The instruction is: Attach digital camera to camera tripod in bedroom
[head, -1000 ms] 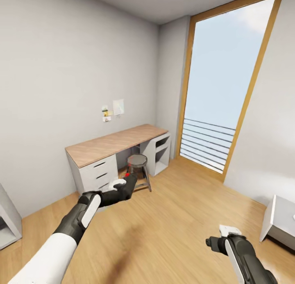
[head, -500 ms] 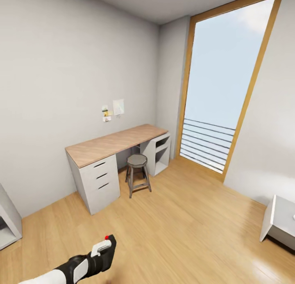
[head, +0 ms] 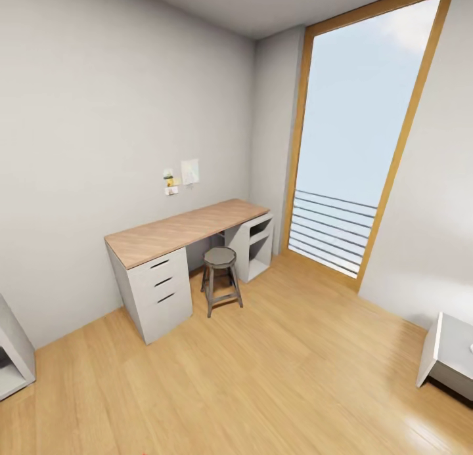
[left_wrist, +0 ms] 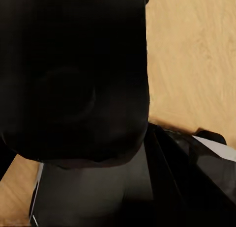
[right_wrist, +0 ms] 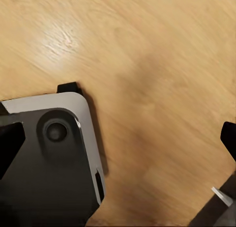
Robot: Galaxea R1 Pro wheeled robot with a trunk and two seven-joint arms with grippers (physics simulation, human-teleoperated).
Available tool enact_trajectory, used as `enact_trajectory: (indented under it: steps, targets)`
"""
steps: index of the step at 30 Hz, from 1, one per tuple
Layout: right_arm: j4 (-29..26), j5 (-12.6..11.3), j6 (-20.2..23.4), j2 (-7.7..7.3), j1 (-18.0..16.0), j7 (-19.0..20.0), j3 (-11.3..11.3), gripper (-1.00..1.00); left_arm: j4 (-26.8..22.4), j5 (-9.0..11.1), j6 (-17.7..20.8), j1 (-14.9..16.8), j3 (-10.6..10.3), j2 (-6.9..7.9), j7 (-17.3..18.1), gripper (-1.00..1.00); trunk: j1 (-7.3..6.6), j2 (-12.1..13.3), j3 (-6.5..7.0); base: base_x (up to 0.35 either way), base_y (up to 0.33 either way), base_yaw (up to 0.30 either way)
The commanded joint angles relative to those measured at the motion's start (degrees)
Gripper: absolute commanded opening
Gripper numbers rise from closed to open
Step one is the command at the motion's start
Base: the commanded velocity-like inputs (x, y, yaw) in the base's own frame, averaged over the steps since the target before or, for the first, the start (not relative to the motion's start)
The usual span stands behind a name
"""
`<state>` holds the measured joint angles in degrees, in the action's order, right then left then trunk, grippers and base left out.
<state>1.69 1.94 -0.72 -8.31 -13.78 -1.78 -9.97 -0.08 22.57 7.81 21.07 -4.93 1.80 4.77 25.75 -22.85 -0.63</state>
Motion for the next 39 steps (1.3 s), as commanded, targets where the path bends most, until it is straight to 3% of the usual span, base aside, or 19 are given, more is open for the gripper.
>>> enact_trajectory:
  steps: [1, 4, 5, 10, 16, 25, 39]
  targets:
    - [0.15, 0.39, -0.13, 0.02, 0.60, -0.12, -0.32, 1.00, -0.10, 0.46, 0.22, -0.69, -0.53, 0.02, -0.03, -1.00, 0.03, -0.07, -0.04, 0.000, 0.000, 0.000]
    - [0.21, 1.12, -0.41, 0.09, 2.89, -0.10, -0.32, 1.00, -0.09, 0.41, 0.12, -3.02, -0.52, 0.08, -0.31, -1.00, 0.03, -0.07, -0.04, 0.000, 0.000, 0.000]
    - [0.23, 1.86, -1.67, 0.12, 4.38, -0.08, -0.32, 1.00, -0.06, 0.40, -0.23, -5.14, -0.54, 0.46, -0.41, -1.00, 0.03, -0.07, -0.04, 0.000, 0.000, 0.000]
    - [0.25, 2.43, -4.49, 0.19, 5.34, -0.11, -0.32, 1.00, -0.09, 0.24, -0.49, -6.77, -0.56, 1.04, -0.45, -1.00, 0.03, -0.07, -0.04, 0.000, 0.000, 0.000]
    - [0.25, 2.67, -5.83, 0.33, 5.60, 0.19, -0.36, 1.00, -0.09, -0.06, -1.13, -7.25, -0.59, 1.04, -0.46, -1.00, 0.03, -0.07, -0.04, 0.000, 0.000, 0.000]
    - [0.24, 2.87, -6.28, 0.46, 5.68, 0.60, -0.40, 1.00, -0.02, -0.47, -5.98, -8.11, -0.55, 0.98, -0.58, -1.00, 0.03, -0.07, -0.04, 0.000, 0.000, 0.000]
    - [0.24, 2.79, -6.30, 0.36, 5.69, 0.64, -0.41, 1.00, -0.02, -0.62, -6.89, -8.41, -0.68, 0.69, -0.71, -1.00, 0.03, -0.07, -0.04, 0.000, 0.000, 0.000]
